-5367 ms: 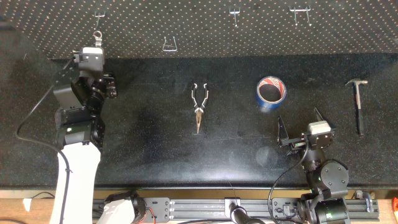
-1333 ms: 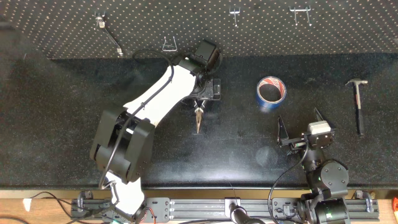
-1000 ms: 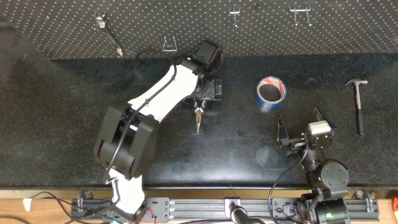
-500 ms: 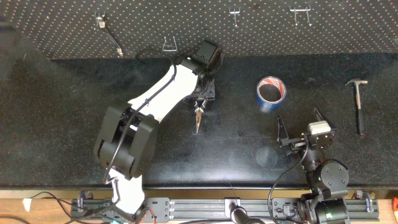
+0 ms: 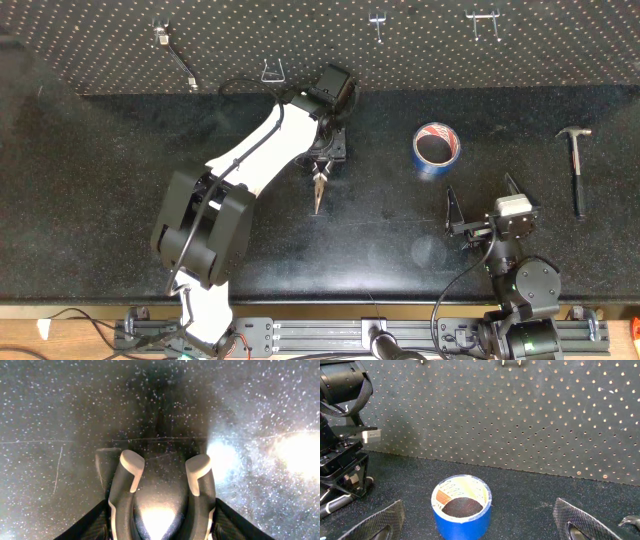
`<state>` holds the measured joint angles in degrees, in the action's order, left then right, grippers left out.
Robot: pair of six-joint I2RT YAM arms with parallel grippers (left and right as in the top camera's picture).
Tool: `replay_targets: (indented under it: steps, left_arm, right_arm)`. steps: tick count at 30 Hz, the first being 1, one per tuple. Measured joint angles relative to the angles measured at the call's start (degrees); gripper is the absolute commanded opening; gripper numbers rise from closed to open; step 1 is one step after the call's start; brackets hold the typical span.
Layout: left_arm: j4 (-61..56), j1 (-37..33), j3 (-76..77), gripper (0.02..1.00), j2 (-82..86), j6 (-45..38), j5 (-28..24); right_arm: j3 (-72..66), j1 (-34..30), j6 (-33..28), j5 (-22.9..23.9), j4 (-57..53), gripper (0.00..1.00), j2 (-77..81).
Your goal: Place Tools Onto Pegboard
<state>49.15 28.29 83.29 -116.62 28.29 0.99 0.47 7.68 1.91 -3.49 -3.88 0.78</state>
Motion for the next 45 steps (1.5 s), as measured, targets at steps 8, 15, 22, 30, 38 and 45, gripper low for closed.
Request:
replay_targets:
  steps: [8,15,22,30,38,45]
  left_arm:
    - [2.1,0.0,-0.09,0.025,21.03,-7.17,-0.61]
    - [-8.59,-1.53,-0.57,0.027,34.97,-10.91,10.32]
    - [-49.88,-7.02,-32.81,0.027,51.71,-12.57,12.57]
    - [-67.82,-9.01,-36.98,0.025,45.0,-15.67,14.91]
    - [-81.64,-11.61,-37.11,0.027,35.36,-16.55,15.52]
    - [-90.79,-11.61,-37.09,0.027,29.4,-16.55,15.54]
  right_arm:
    - [0.0,0.0,0.0,0.0,0.0,0.976,0.0]
    - [0.0,0.0,0.0,0.0,0.0,0.976,0.02]
    - [0.02,0.0,0.0,0.0,0.0,0.976,0.0]
    - [0.02,0.0,0.0,0.0,0.0,0.976,0.0]
    - [0.02,0.0,0.0,0.0,0.02,0.978,0.0]
    - [0.02,0.0,0.0,0.0,0.0,0.976,0.0]
